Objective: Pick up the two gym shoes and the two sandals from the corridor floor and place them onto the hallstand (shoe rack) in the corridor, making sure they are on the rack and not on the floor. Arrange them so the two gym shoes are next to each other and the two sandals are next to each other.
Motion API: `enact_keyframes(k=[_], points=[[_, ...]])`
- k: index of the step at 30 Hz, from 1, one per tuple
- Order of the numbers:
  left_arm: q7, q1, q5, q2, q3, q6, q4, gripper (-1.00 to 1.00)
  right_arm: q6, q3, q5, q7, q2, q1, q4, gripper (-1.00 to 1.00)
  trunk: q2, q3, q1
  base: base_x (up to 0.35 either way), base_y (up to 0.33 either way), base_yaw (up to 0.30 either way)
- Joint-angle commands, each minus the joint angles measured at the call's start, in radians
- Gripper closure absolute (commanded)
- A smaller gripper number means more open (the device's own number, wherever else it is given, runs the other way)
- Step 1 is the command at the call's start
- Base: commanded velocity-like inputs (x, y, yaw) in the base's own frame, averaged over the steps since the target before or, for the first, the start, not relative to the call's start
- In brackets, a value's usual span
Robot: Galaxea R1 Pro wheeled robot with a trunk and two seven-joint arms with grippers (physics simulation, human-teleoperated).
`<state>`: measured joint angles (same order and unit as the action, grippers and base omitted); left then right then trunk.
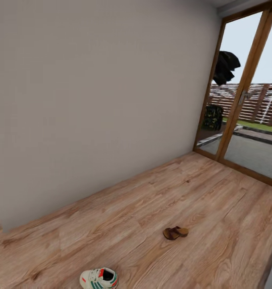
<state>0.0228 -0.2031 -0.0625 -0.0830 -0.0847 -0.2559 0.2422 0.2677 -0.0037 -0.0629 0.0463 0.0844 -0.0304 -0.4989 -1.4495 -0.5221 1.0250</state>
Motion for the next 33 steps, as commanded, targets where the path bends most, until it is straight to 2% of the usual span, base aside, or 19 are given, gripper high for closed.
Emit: enact_keyframes(k=[1,14,33], points=[[-0.001,-0.001,-0.006,0.000,0.000,-0.003,-0.001,-1.00,0.002,0.000,-0.007,0.004,0.000,0.000,0.000,-1.00,0.000,-0.001,0.000,0.012,-0.023,0.278],[-0.001,-0.001,-0.007,0.000,-0.001,-0.004,0.000,-1.00,0.002,-0.001,-0.007,0.004,0.000,0.000,0.000,-1.00,0.000,-0.001,0.000,0.065,-0.043,0.278],[0.000,-0.001,-0.007,0.000,-0.001,-0.003,0.000,-1.00,0.002,-0.001,-0.006,0.004,0.000,0.000,0.000,-1.00,0.000,-0.001,0.000,0.192,-0.206,0.278]])
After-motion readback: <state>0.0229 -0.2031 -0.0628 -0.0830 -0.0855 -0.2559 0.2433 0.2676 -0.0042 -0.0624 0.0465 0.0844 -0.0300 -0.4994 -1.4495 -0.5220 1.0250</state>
